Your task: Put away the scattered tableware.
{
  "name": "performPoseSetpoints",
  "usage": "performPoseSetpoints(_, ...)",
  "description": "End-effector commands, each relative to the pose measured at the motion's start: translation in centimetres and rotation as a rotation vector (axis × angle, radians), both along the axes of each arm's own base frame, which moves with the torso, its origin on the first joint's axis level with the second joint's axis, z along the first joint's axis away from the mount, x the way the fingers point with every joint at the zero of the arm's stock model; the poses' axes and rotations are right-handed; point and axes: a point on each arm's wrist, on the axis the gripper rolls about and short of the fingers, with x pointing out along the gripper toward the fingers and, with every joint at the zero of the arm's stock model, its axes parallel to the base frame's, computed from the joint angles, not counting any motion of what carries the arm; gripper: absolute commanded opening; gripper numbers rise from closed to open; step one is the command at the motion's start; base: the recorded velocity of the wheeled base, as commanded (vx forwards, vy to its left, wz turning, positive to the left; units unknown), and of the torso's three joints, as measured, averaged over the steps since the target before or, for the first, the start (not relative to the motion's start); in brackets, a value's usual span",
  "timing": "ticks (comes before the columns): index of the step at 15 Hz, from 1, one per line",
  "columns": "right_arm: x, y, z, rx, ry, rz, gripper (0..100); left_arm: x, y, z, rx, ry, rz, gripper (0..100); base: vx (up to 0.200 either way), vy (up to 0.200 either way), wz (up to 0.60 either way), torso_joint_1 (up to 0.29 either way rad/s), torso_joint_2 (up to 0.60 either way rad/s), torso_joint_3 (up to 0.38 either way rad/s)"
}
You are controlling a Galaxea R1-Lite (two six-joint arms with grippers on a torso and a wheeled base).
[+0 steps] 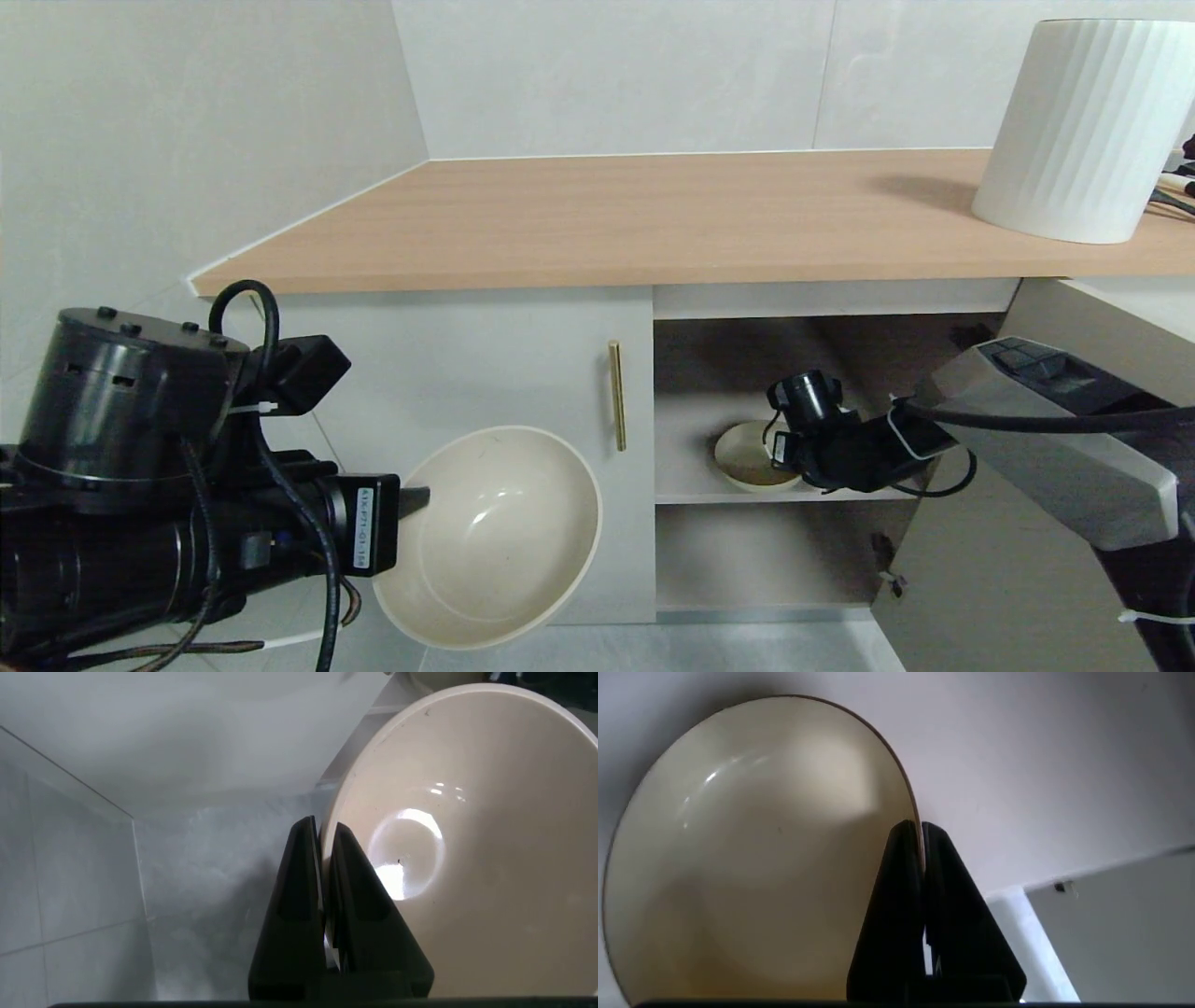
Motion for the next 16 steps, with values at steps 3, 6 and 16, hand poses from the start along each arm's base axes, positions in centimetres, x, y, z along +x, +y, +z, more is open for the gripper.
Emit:
performPoseSetpoints(3,1.3,-0.4,-1.2,-0.008,-0.013,-0.033,0,0.1,0.0,0.0,0.000,0.000,0.000,0,0.000,0.000,0.00,0.000,0.00,0.000)
performPoseSetpoints(6,1.5,-0.3,-1.2,0.008,-0.024,-0.051,0,0.1,0.0,0.0,0.000,0.001,0.000,0,0.000,0.000,0.00,0.000,0.00,0.000)
performPoseSetpoints(16,0.6,-0.3,2.5,0.071,-0.093,-0.087,100,0.2,-0.2,0.1,0.000,-0.012,-0.006,0,0.000,0.000,0.00,0.000,0.00,0.000)
